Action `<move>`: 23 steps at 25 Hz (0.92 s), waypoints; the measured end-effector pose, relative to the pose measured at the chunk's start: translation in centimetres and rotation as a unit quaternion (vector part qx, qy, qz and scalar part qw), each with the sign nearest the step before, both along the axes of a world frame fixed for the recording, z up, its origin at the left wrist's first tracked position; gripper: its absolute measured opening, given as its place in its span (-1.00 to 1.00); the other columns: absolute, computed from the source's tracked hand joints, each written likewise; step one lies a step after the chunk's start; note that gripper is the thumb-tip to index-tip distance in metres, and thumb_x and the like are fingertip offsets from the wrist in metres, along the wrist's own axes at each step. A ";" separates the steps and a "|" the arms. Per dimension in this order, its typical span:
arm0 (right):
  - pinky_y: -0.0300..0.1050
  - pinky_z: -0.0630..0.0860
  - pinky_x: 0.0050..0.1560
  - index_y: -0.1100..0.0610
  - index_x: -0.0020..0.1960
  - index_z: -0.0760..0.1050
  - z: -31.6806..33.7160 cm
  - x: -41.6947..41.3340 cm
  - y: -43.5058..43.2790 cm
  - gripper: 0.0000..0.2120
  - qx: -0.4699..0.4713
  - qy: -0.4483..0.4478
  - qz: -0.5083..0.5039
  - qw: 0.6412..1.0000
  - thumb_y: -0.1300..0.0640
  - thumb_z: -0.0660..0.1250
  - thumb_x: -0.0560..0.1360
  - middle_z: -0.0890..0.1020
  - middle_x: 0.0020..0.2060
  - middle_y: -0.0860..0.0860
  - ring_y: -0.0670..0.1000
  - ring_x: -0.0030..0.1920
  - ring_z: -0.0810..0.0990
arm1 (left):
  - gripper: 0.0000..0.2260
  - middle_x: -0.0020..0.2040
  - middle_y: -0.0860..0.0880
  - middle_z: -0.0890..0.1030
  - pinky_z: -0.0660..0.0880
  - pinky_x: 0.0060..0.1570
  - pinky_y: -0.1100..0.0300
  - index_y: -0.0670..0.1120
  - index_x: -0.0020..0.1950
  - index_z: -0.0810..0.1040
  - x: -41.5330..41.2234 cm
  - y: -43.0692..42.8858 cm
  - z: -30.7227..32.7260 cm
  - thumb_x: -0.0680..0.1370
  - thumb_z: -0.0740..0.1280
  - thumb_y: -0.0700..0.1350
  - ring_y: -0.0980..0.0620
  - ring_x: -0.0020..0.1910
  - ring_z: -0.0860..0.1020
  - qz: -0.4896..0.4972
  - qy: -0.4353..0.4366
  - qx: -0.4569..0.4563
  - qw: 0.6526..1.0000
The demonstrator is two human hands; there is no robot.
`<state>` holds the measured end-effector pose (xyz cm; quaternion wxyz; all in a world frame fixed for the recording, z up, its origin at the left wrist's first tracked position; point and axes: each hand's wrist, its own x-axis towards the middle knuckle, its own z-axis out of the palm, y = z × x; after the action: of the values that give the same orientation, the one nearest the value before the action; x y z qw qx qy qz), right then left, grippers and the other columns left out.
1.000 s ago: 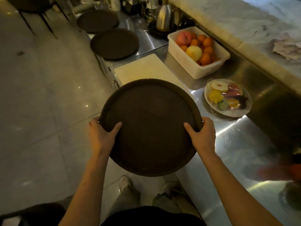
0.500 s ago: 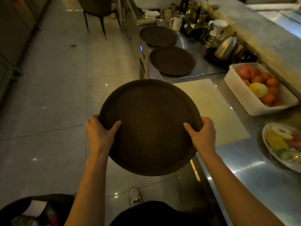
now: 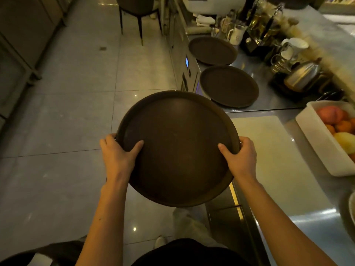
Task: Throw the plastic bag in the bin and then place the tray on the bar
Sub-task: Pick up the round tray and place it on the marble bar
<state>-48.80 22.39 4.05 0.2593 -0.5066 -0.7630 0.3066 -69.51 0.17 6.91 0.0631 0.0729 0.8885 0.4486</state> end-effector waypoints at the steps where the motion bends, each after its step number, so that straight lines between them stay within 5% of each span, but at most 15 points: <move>1: 0.06 0.59 0.05 0.12 0.19 0.43 -0.3 -0.6 1.3 -0.49 0.001 -0.001 -0.002 1.000 -0.13 0.47 0.38 0.47 0.03 -0.01 0.03 0.02 0.53 | -0.38 0.24 -0.15 0.39 0.47 0.06 0.12 -0.20 0.31 0.39 -0.5 1.3 0.0 0.36 0.55 -0.01 -0.09 0.16 0.46 -0.004 0.002 -0.001 1.000; 23: -0.11 0.51 0.02 0.12 0.25 0.40 -1.2 -16.7 23.2 -0.45 -0.023 0.000 -0.111 0.994 -0.13 0.47 0.39 0.44 0.04 -0.06 -0.05 0.02 0.48 | -0.33 0.28 -0.14 0.39 0.45 0.11 0.09 -0.18 0.36 0.36 -21.0 28.4 -1.6 0.37 0.53 0.05 -0.10 0.22 0.44 -0.121 0.025 -0.029 0.992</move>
<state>-65.46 45.56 2.85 0.2802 -0.5941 -0.6946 0.2935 -90.51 28.56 5.33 0.0966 0.1896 0.8869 0.4101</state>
